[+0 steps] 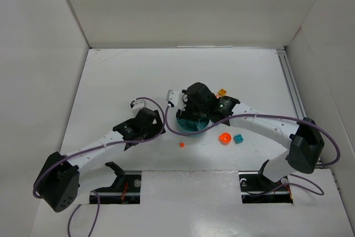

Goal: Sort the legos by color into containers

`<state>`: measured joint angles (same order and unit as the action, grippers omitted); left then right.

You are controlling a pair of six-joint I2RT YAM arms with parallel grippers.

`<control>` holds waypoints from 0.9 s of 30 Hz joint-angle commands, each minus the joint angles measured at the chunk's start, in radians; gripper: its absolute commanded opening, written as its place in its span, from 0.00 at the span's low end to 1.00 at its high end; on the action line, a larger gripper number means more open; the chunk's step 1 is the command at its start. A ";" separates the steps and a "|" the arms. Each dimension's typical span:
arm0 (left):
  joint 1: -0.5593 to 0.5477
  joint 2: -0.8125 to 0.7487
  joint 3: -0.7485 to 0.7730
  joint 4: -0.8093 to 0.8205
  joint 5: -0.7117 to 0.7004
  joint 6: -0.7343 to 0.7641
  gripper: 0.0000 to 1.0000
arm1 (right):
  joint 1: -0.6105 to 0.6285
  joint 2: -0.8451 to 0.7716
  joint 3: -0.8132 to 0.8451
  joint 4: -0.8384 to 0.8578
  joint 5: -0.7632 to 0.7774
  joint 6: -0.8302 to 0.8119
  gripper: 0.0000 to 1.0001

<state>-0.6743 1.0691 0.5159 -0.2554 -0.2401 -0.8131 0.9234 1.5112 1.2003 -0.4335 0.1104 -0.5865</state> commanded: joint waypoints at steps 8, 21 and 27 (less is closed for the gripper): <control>-0.005 0.014 -0.020 -0.015 -0.045 -0.050 0.90 | -0.003 -0.031 -0.004 0.053 0.008 0.022 0.66; -0.005 -0.112 -0.145 0.059 -0.070 -0.161 0.61 | -0.003 -0.040 -0.013 0.053 0.008 0.031 0.66; 0.007 -0.182 -0.191 0.091 -0.091 -0.161 0.59 | -0.003 -0.040 -0.013 0.053 0.008 0.040 0.66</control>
<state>-0.6739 0.9043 0.3485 -0.1978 -0.2977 -0.9516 0.9237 1.5112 1.1934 -0.4332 0.1127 -0.5663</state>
